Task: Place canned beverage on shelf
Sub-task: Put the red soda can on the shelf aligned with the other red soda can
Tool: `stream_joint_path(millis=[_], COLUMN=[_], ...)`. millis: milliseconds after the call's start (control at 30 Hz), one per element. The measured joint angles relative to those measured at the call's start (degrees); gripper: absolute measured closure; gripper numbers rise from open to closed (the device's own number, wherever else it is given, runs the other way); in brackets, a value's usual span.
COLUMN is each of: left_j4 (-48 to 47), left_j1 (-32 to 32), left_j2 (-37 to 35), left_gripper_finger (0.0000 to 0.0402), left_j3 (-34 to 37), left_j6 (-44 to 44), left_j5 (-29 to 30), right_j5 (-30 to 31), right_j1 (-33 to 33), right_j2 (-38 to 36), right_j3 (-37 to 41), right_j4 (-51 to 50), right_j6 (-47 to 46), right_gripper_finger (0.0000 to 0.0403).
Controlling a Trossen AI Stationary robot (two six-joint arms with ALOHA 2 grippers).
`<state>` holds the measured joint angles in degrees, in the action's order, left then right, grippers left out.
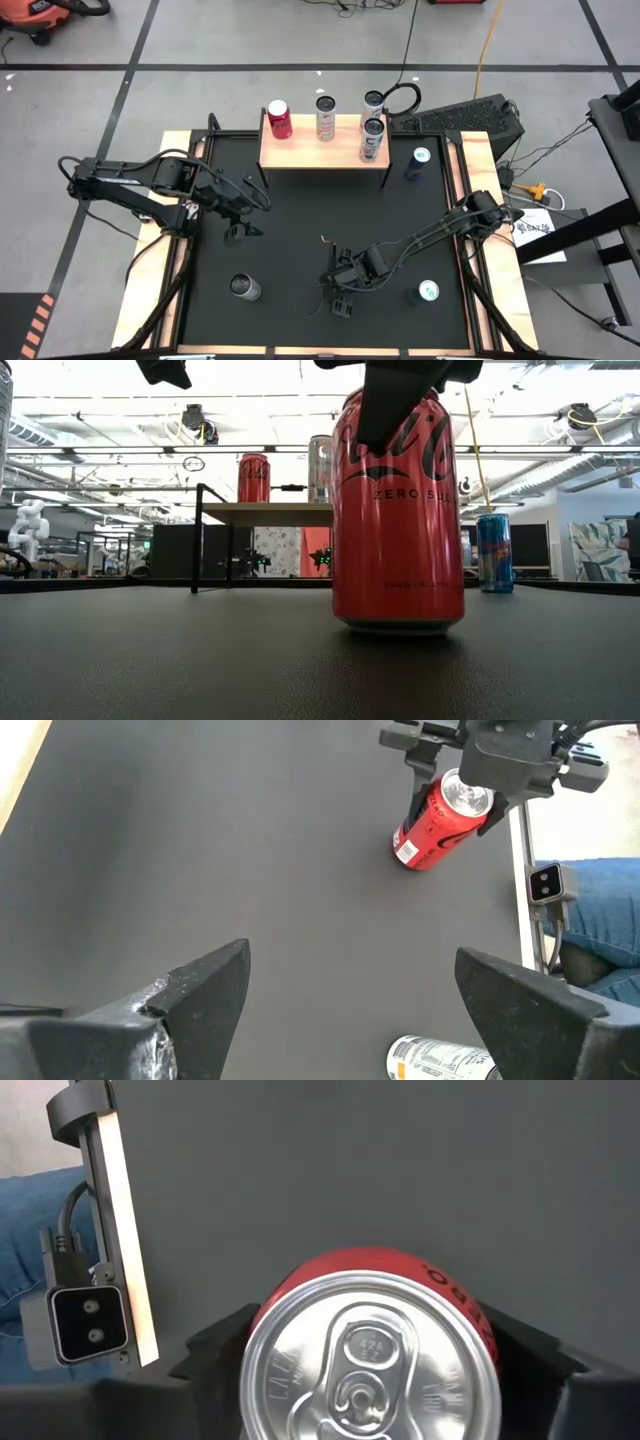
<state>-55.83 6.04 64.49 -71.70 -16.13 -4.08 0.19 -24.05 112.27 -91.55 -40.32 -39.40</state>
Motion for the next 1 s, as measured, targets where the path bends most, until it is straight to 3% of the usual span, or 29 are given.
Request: stream_joint_path(millis=[200,367,800,1000], left_j4=[0.00,0.00,0.00,0.00], left_j1=[0.00,0.00,0.01,0.01], left_j2=[0.00,0.00,0.00,0.00], left_gripper_finger=[0.0047,0.0047,0.0047,0.0047], left_j3=[0.00,0.00,0.00,0.00], left_j6=[0.01,0.01,0.01,0.00], left_j5=[0.00,0.00,0.00,0.00], right_j5=[-0.48,-0.31,-0.37,-0.18], right_j1=[0.41,0.41,0.37,0.61], right_j2=[0.81,1.36,1.40,1.80], right_j3=[-0.09,-0.16,-0.01,-4.23], right_j4=[-1.42,-0.83,-0.35,-6.53], right_j6=[0.00,0.02,3.54,6.25], right_gripper_finger=[0.0088,0.0131,0.0132,0.0132])
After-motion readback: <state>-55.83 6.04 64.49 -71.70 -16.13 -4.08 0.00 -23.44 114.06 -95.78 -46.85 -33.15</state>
